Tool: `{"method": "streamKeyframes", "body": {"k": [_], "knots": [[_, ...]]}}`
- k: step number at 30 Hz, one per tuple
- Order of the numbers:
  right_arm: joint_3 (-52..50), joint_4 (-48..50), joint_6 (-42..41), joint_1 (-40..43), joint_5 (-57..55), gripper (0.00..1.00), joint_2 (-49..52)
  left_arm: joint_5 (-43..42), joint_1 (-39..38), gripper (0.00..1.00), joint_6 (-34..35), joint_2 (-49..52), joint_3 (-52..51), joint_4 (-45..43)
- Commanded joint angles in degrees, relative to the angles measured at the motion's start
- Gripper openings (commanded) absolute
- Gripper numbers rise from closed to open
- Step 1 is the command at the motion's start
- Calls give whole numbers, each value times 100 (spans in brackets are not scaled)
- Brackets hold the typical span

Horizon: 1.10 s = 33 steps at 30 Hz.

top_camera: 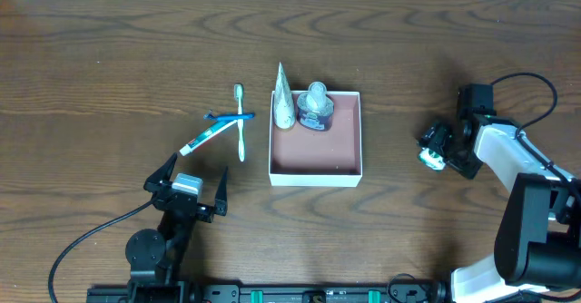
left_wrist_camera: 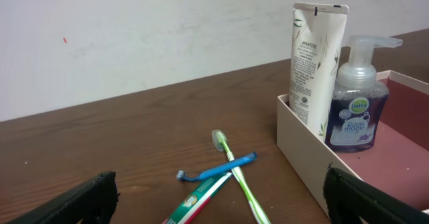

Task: Pack container
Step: 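Lift the Dettol box and carry it toward the container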

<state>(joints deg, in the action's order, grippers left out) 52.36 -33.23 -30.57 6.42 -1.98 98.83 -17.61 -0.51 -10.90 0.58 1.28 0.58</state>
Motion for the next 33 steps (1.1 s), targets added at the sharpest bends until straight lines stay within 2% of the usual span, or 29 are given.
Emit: {"method": "streamKeyframes", "body": {"k": [1,3,5,14,23,33], "knots": [[-105,-144,424,37,92,73,243,-15,22,98,7,-35,-105,197],[-105,-201,649,37,92,56,243,-15,22,98,7,-35,-105,197],[-105,-212,754,37,92,50,243,-15,22,98,7,-35,-105,197],[297,-326,1058,35,452,54,238,-15,22,98,7,-35,-105,197],[1346,-901,1434,26,828,47,232,-15,22,98,7,-35,-105,197],[1438,-890,1919,26,918,46,232,-15,22,98,7,-35,-105,197]]}}
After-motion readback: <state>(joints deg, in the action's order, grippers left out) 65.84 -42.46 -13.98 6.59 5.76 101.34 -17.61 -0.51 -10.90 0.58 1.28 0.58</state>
